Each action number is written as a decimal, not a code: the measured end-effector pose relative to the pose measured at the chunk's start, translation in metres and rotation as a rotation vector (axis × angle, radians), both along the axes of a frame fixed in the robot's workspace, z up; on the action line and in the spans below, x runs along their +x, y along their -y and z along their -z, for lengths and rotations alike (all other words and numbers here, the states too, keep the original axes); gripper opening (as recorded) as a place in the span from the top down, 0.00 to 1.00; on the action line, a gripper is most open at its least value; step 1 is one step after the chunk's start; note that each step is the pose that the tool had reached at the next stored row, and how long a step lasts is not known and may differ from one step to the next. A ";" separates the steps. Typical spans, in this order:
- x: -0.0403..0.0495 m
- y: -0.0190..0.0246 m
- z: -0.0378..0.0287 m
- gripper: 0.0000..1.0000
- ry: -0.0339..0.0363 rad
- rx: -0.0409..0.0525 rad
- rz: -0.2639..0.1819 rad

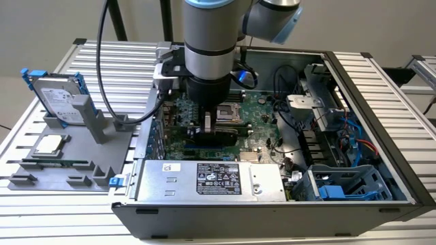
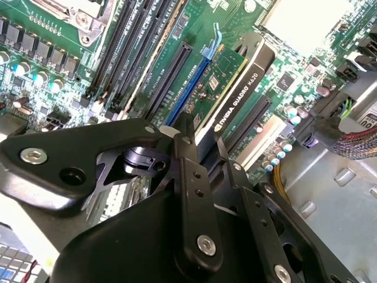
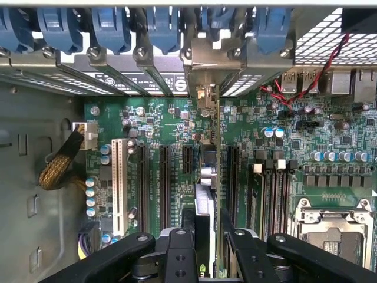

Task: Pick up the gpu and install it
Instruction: 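Insert the gpu into the slot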

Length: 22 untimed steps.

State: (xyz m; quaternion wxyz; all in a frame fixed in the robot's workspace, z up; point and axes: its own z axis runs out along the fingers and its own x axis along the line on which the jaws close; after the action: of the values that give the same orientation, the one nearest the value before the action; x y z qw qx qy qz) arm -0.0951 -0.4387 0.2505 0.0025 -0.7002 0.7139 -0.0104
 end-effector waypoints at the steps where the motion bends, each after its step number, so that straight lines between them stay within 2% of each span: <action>1: 0.0000 0.0000 0.0004 1.00 0.0001 -0.0001 0.000; 12: -0.0006 -0.0002 0.0034 1.00 0.0007 0.0002 0.000; 22: -0.0012 -0.0028 0.0035 1.00 0.0004 0.0013 0.000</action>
State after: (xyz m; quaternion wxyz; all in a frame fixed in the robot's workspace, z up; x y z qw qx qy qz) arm -0.0963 -0.4359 0.2470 0.0031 -0.7002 0.7139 -0.0101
